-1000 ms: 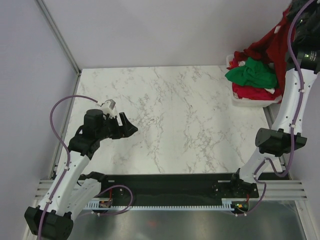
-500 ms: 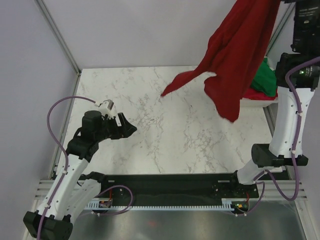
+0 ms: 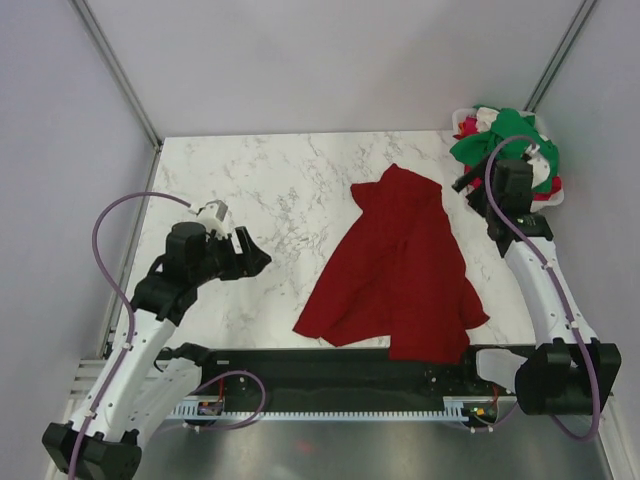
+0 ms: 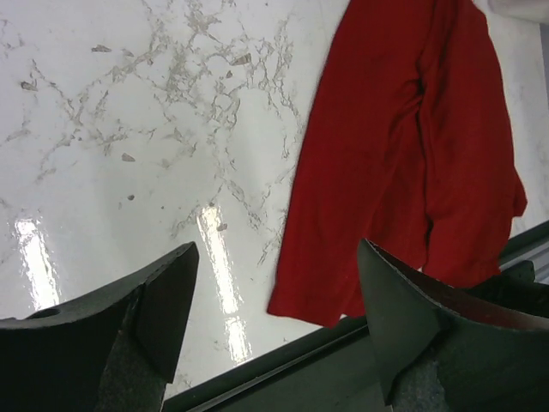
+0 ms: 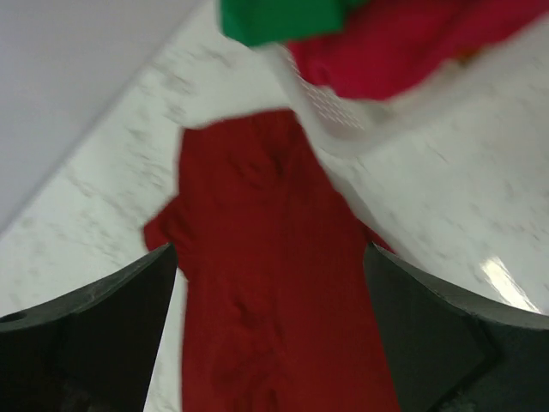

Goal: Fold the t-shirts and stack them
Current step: Move the tshirt to the center of the board, then flatten the tshirt out

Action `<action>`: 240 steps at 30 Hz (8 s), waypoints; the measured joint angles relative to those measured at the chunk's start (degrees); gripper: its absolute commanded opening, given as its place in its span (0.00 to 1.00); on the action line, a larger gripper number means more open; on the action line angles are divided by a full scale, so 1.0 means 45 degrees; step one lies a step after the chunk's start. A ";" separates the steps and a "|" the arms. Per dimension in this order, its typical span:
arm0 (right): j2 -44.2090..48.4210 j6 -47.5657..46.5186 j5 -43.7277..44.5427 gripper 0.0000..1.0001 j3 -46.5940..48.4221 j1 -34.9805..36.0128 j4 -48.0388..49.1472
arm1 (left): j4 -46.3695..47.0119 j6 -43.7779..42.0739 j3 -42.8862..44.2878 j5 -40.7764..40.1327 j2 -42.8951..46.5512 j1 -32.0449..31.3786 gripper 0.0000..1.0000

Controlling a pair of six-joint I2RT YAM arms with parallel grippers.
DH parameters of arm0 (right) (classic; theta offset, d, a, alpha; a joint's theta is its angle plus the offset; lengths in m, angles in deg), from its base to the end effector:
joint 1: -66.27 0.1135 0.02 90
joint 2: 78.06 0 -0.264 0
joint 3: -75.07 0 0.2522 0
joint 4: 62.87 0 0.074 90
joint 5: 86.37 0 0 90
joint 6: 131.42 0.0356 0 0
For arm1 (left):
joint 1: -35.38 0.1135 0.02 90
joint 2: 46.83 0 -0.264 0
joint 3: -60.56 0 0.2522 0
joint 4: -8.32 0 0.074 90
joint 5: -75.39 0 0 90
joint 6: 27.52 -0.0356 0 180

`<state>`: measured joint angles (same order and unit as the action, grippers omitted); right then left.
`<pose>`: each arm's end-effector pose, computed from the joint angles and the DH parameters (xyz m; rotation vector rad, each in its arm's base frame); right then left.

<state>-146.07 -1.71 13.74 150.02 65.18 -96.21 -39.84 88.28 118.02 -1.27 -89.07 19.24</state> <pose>0.2690 -0.0114 0.3403 0.8118 1.8635 0.2467 0.1505 -0.0521 0.2981 -0.0459 2.2049 -0.6685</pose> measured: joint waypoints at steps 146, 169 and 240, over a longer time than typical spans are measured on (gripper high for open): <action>-1.6164 -0.3905 0.0641 0.98 1.7233 0.2705 -0.3293 | -0.1384 -0.6611 1.6699 -0.6411 -1.9613 0.2166 1.00; -0.5440 -0.3254 -0.1729 0.98 0.2613 0.3565 -0.0714 | -0.1307 0.1491 0.0146 -0.2365 -0.6766 -0.0525 0.84; -0.3288 -0.3784 -0.2011 0.98 0.0432 0.3740 -0.0214 | -0.2628 0.1637 0.3419 -0.3089 -0.7325 -0.1724 0.64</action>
<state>-160.87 -18.74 4.69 151.96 82.01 -97.17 -51.66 95.65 133.41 -15.17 -122.03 11.48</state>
